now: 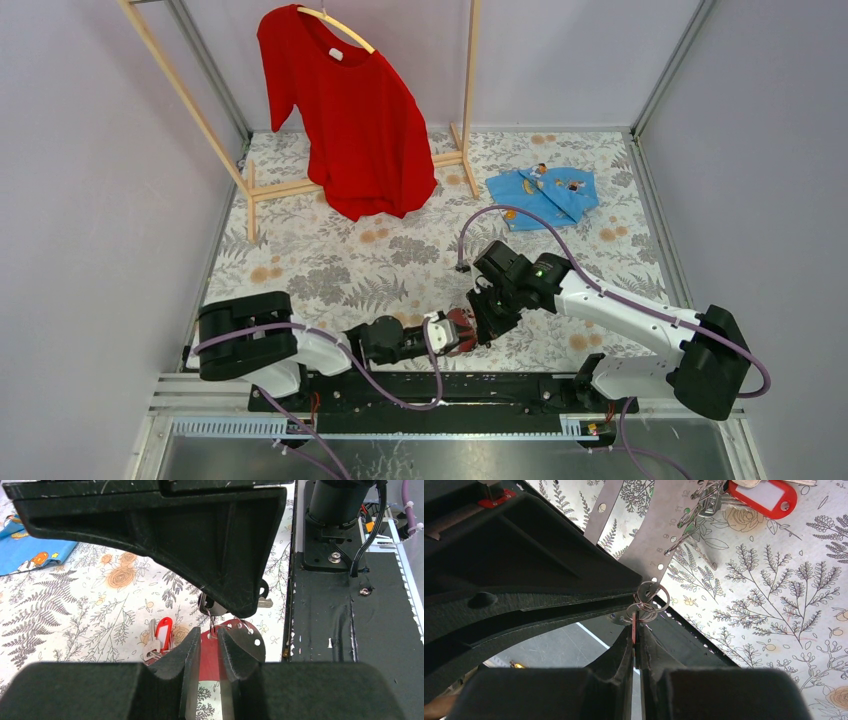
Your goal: Remove the keys from the keyring
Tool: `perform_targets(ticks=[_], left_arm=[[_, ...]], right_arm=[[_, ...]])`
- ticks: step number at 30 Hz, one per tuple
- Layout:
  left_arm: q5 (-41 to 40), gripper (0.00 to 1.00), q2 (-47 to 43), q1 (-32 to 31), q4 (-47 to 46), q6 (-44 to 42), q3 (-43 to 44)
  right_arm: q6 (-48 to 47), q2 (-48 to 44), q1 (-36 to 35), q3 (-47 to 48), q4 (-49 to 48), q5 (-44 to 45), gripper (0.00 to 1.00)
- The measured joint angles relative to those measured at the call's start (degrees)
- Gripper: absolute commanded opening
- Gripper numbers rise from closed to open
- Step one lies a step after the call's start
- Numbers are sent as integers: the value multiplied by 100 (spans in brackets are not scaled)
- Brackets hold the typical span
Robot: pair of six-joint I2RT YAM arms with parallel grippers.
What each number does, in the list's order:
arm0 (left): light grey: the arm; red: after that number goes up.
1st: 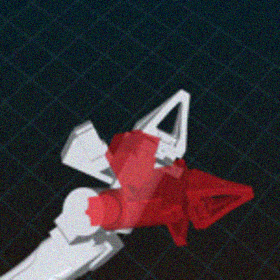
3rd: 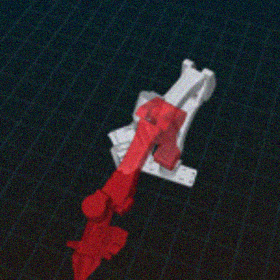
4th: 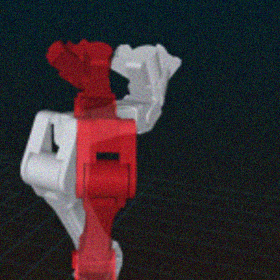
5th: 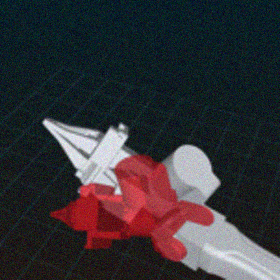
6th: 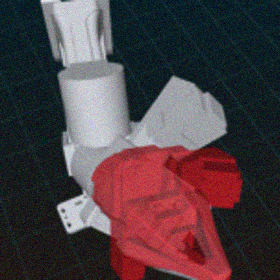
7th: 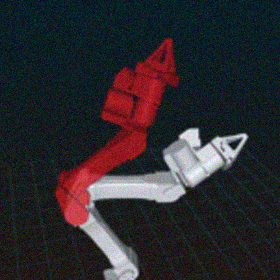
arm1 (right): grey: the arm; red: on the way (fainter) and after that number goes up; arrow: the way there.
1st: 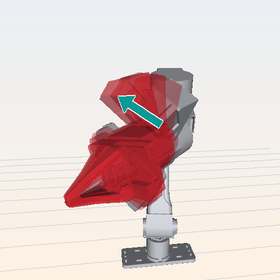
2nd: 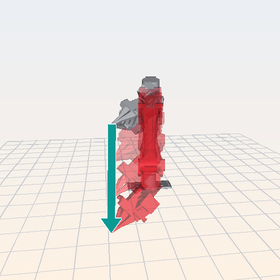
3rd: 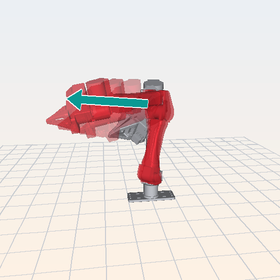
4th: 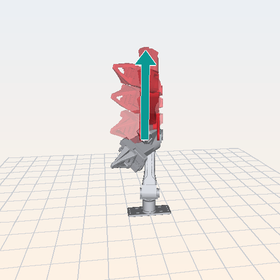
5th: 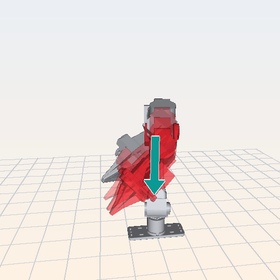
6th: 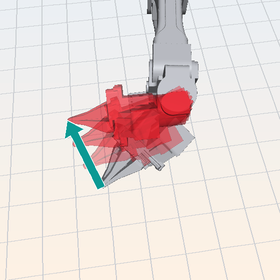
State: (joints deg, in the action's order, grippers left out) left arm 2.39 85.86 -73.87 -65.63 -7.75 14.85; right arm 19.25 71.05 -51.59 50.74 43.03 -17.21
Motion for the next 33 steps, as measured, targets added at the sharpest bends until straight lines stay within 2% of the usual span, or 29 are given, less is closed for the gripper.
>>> perform_targets(ticks=[13,22,33], left_arm=[[92,20,365,0,-153,-31,144],[59,0,538,0,-306,-42,227],[-111,0,627,0,-605,-96,232]], right_arm=[[2,-2,0,0,-4,0,0],[4,-63,0,0,-13,37,0],[122,-319,-7,-2,24,522,0]])
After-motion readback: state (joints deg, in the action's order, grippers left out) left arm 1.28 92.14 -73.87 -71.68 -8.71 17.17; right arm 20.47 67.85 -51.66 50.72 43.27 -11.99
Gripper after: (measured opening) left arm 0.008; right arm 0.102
